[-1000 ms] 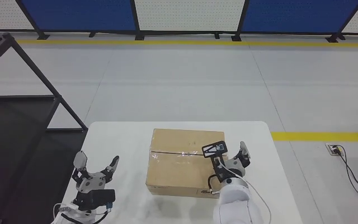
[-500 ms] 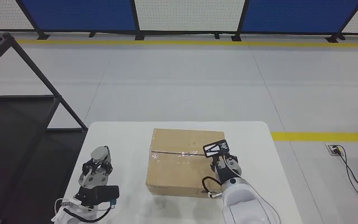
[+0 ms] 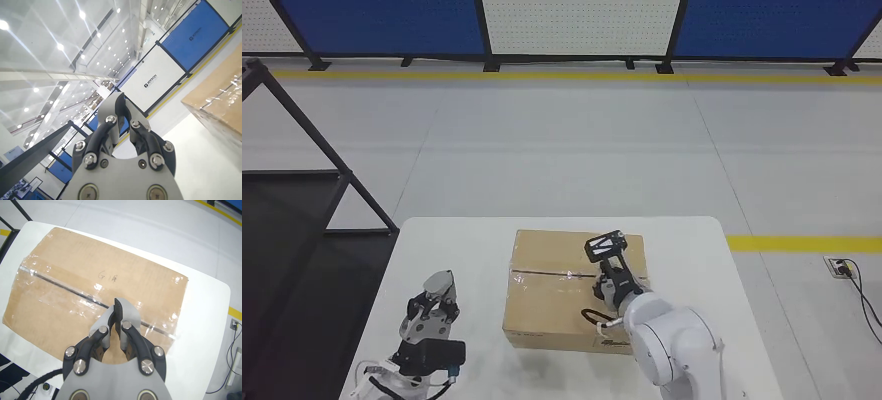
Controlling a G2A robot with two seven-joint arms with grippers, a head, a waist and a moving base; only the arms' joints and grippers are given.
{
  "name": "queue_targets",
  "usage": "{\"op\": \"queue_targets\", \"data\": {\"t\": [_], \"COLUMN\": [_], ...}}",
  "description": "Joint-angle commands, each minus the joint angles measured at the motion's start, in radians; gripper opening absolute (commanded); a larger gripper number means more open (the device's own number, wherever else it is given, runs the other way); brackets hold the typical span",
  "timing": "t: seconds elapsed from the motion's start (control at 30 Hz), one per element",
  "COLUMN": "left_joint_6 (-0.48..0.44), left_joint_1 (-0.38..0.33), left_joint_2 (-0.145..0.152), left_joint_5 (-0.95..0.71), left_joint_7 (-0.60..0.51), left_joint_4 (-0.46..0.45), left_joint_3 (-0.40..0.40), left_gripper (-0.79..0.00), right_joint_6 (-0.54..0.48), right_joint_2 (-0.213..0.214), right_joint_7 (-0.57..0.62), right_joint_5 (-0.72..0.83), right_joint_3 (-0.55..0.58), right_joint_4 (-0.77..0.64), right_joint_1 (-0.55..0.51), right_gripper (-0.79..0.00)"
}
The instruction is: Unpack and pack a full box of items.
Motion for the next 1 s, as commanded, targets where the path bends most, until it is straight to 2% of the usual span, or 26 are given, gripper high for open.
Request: {"op": "queue_targets", "data": {"t": [0.0, 0.43, 0.97], "left_joint_6": [-0.003, -0.003, -0.002], "left_joint_1": [0.001, -0.015, -0.033], "left_joint_2": [0.000, -0.002, -0.003], "left_joint_5": [0.006, 0.024, 0.028], "left_joint_7": [0.001, -0.007, -0.016], "left_joint_4": [-0.008, -0.016, -0.014], "left_joint_3": [0.006, 0.024, 0.026], "left_gripper": [-0.785, -0.785, -0.785], "right_joint_6": [-0.012, 0.031, 0.056], "right_joint_2": [-0.002, -0.010, 0.005], "right_joint_7": [-0.005, 0.010, 0.017], "right_joint_5": [0.017, 0.041, 0.068], "right_joint_3": [-0.006, 0.004, 0.131], "right_joint_4": [0.006, 0.090, 0.016], "right_joint_1": [0.005, 0.038, -0.046], "right_gripper": [-0.785, -0.785, -0.785]}}
